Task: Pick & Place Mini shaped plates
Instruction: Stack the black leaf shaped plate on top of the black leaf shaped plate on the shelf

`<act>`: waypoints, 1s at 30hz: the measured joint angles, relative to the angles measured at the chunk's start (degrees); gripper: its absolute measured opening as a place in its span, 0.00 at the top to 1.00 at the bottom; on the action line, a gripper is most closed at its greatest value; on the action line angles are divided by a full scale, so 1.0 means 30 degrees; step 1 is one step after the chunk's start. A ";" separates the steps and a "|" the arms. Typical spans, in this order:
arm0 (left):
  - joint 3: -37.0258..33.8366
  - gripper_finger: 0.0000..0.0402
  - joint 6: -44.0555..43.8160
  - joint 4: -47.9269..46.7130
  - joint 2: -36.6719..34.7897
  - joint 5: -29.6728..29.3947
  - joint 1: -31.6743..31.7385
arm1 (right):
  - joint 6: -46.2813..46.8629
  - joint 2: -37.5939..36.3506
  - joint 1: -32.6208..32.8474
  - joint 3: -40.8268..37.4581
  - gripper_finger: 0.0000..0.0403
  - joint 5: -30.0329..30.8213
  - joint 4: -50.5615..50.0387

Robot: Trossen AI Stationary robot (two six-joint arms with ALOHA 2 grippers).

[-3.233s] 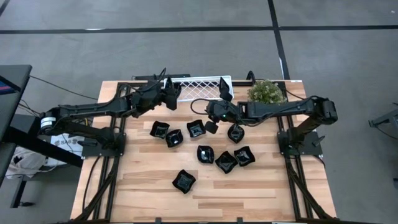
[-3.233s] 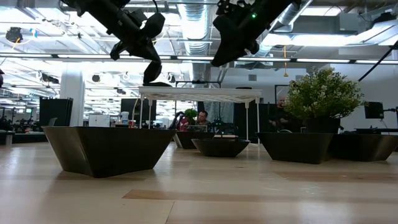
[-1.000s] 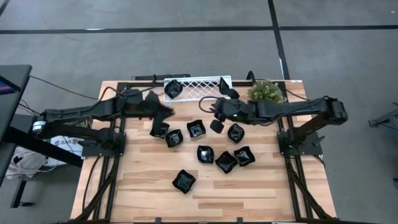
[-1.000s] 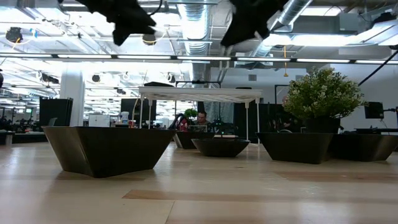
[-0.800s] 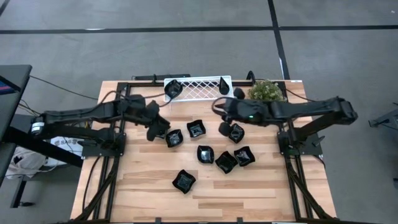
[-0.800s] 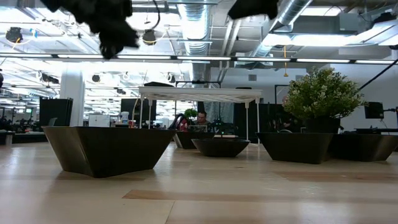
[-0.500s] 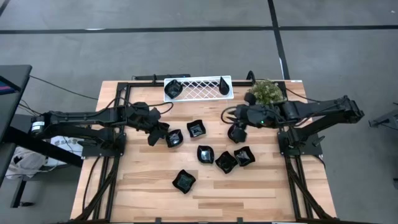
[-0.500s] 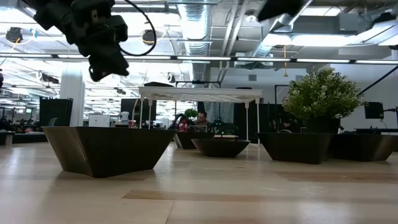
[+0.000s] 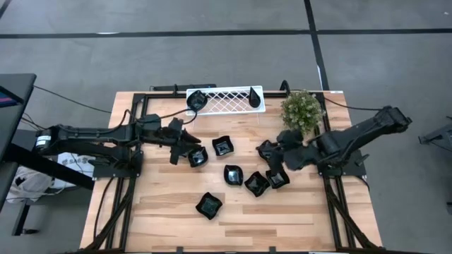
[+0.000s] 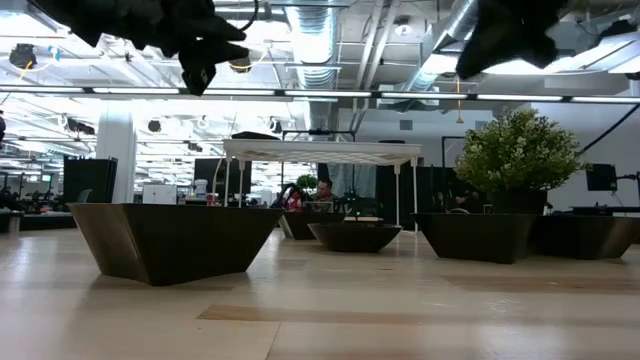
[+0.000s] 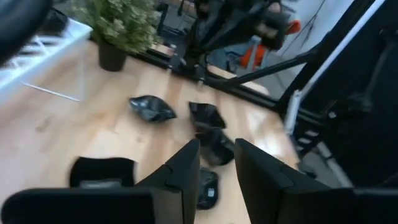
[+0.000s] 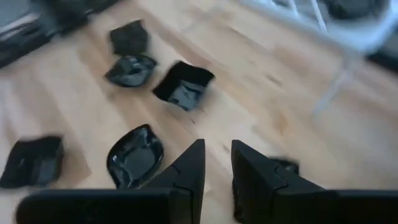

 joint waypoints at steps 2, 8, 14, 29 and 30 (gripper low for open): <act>0.0000 0.75 -0.1149 0.0038 0.0000 0.0006 -0.0605 | 0.3291 0.0692 0.0515 -0.0631 0.82 0.1088 0.0067; 0.0000 0.75 -0.2372 0.0060 0.0000 0.0092 -0.4945 | 1.0131 0.3256 0.1896 -0.0904 0.82 0.4671 0.0142; 0.0000 0.75 -0.2813 0.0127 0.0000 -0.2271 -0.9448 | 0.9416 0.3956 0.3083 0.0069 0.82 0.3463 0.2343; -0.1544 0.75 -0.7700 0.0273 -0.0893 -0.5893 -0.9875 | -0.4659 0.3912 0.0452 0.0728 0.82 -0.0893 1.1367; -0.1559 0.75 -0.7539 0.0297 -0.1018 -0.5887 -0.9443 | -0.4733 0.3912 0.0138 0.0728 0.82 -0.1229 1.1416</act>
